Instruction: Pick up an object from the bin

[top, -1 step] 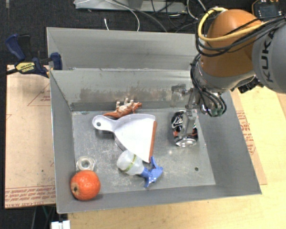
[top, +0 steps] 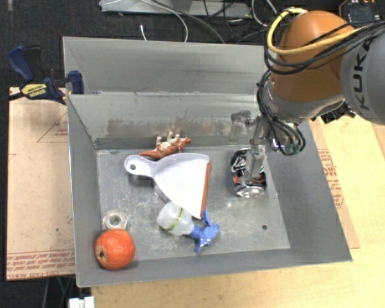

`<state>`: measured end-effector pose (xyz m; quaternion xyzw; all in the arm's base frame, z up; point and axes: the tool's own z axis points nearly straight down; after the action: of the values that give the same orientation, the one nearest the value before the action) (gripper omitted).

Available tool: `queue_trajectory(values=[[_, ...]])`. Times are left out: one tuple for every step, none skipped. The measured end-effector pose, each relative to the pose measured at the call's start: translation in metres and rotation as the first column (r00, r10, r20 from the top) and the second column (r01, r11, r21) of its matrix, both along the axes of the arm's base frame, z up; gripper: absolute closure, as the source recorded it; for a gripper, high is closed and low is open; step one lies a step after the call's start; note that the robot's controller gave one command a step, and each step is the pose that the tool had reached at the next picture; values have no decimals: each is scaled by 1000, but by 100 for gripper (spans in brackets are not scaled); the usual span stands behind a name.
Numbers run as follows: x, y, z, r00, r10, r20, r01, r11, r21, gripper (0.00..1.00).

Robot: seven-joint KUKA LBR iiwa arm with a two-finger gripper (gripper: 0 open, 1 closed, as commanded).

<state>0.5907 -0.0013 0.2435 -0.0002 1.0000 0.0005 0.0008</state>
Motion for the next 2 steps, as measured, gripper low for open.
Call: queue_trajectory(values=[[23, -85, -158, 994, 106, 5, -106, 994, -1, 0], [25, -103, -80, 966, 259, 22, -259, 966, -6, 0]])
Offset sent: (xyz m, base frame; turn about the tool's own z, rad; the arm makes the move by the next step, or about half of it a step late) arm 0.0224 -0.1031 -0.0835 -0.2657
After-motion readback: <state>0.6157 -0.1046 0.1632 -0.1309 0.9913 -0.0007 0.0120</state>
